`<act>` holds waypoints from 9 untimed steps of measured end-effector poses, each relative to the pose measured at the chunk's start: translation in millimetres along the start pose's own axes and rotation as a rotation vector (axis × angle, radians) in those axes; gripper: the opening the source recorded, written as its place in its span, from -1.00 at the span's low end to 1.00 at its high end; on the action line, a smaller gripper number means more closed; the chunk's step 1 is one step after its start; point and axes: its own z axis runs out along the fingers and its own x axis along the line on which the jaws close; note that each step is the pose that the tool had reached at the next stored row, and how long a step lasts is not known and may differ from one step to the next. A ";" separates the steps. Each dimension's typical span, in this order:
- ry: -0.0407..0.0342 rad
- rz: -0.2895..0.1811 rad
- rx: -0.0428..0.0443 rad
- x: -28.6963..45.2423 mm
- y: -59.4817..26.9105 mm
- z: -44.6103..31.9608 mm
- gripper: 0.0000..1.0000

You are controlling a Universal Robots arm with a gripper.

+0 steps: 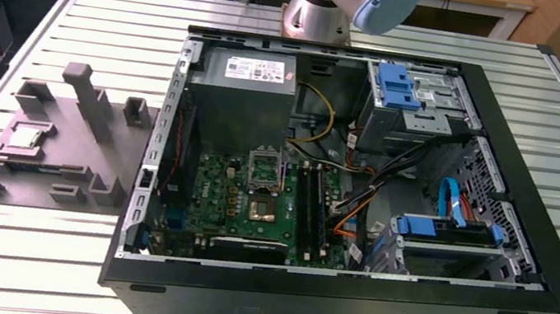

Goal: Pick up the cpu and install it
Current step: 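Pick up the cpu and move it towards the insertion slot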

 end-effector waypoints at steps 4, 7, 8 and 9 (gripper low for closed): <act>0.0000 0.000 0.0000 0.0 0.0 1.1 0.29; 0.0000 0.000 0.0000 0.0 -0.1 1.8 0.29; 0.0001 0.000 0.0000 0.0 -0.1 2.0 0.29; 0.0000 0.000 0.0000 0.0 -0.1 2.3 0.29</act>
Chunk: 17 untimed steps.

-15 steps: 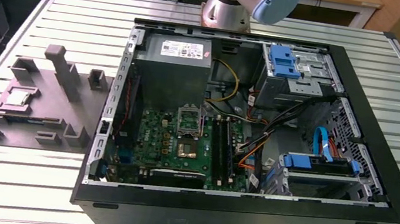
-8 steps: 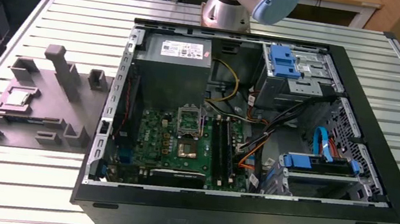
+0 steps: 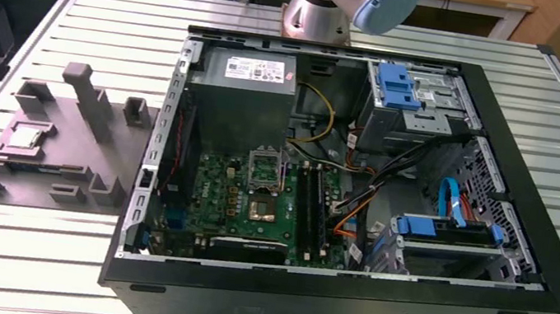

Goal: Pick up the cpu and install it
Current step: 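Pick up the cpu and move it towards the insertion slot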

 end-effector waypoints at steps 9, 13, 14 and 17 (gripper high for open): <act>0.0000 0.000 0.0000 0.0 -0.1 2.0 0.29; 0.0001 0.000 0.0000 -0.1 -0.1 2.9 0.29; 0.0000 0.000 0.0000 -0.1 -0.2 3.1 0.29; 0.0000 0.000 0.0000 -0.1 -0.2 3.7 0.29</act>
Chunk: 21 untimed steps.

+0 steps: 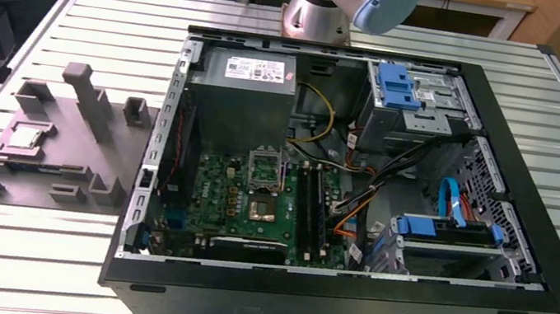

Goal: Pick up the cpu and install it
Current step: 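Pick up the cpu and move it towards the insertion slot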

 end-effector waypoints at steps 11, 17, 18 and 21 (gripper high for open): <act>-0.0001 0.000 0.0000 0.0 -0.1 2.4 0.29; 0.0000 0.000 0.0000 -0.1 -0.2 3.7 0.29; 0.0000 0.000 0.0000 -0.1 -0.2 3.9 0.29; 0.0000 0.000 0.0000 -0.1 -0.2 4.6 0.29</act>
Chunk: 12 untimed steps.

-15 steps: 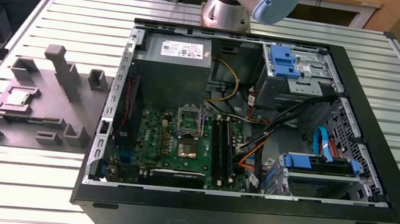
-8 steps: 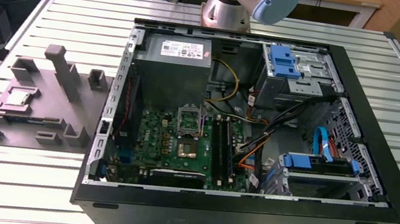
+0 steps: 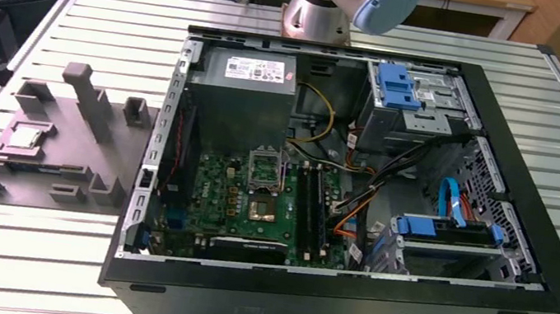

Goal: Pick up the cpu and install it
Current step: 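Pick up the cpu and move it towards the insertion slot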

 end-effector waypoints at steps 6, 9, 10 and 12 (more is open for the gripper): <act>0.0001 0.000 0.0000 0.0 -0.1 1.2 0.29; 0.0000 0.000 0.0000 0.0 -0.1 1.7 0.29; 0.0000 0.000 0.0000 0.0 -0.1 2.0 0.29; 0.0000 0.000 0.0000 0.0 -0.1 2.4 0.29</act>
